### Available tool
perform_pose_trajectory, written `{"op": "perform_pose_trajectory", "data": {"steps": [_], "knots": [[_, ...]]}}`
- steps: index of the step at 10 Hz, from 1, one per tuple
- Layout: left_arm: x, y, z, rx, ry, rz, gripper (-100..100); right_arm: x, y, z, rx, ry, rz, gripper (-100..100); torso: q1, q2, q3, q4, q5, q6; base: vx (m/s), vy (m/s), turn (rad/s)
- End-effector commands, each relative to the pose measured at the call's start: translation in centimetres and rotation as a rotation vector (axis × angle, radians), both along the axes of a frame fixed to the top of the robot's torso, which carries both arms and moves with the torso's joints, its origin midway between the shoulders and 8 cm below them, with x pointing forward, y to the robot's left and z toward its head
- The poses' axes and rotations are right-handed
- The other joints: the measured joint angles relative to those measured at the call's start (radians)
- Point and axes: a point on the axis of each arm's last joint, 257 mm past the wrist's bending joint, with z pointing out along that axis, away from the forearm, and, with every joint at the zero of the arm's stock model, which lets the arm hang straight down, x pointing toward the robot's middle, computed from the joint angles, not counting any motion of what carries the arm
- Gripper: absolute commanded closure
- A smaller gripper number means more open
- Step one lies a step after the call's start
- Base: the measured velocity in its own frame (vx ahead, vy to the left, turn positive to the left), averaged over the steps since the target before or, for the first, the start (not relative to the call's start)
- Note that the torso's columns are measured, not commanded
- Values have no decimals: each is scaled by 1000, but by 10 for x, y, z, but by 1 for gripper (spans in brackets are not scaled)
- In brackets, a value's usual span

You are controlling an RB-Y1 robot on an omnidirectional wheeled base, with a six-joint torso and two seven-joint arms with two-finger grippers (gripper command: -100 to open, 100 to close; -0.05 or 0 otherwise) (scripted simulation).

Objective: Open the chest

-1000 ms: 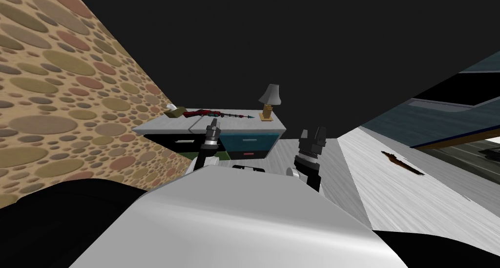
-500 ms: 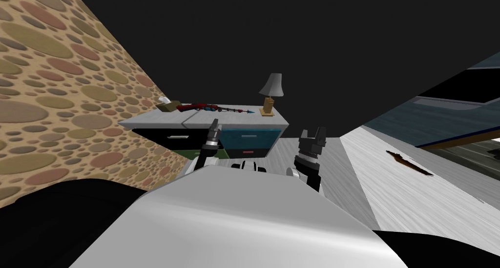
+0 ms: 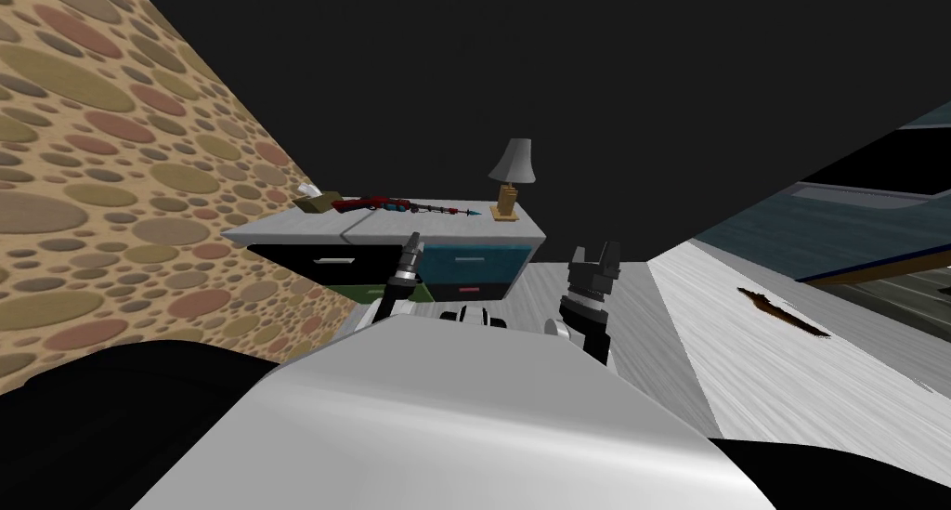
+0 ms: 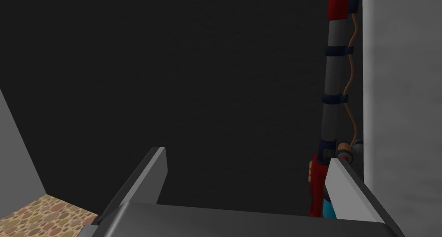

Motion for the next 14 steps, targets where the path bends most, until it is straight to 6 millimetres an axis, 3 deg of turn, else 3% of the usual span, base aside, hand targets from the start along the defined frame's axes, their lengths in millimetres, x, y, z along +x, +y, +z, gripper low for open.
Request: {"op": "perform_pose_trajectory", "data": {"steps": [1, 14], "knots": [[6, 3, -20, 10, 32, 3, -100, 0, 0, 0, 0, 0, 0, 0, 0, 1, 0, 0, 0, 0, 0, -61, 10], [20, 19, -113, 43, 179, 22, -100, 0, 0, 0, 0, 0, 0, 0, 1, 0, 0, 0, 0, 0, 10, -54, 11]]}}
